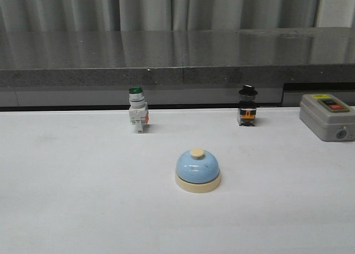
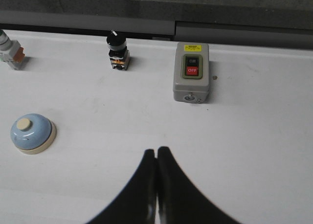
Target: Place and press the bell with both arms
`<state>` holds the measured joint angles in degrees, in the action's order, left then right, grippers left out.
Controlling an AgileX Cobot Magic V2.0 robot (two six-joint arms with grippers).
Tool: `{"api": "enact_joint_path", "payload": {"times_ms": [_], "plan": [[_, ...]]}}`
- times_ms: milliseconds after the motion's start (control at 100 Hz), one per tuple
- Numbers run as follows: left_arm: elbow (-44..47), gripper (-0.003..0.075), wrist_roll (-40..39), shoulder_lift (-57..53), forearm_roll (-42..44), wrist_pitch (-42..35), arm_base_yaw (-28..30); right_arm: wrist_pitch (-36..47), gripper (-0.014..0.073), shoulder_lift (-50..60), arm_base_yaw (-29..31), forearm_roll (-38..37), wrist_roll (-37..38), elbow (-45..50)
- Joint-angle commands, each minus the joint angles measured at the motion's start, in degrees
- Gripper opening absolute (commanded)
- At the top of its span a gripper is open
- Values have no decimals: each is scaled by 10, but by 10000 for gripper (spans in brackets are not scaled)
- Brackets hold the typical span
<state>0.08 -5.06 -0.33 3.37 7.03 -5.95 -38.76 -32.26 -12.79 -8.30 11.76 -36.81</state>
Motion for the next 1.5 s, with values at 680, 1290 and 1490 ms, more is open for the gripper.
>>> {"api": "enact_joint_path", "payload": {"times_ms": [680, 1290, 1490], "plan": [[24, -20, -5, -17, -2, -49, 1, 40, -69, 74, 4, -16, -1, 6], [24, -20, -5, -17, -2, -49, 1, 225, -69, 298, 115, 124, -141, 214], [24, -20, -5, -17, -2, -49, 1, 281, -69, 338, 115, 123, -141, 284]]}}
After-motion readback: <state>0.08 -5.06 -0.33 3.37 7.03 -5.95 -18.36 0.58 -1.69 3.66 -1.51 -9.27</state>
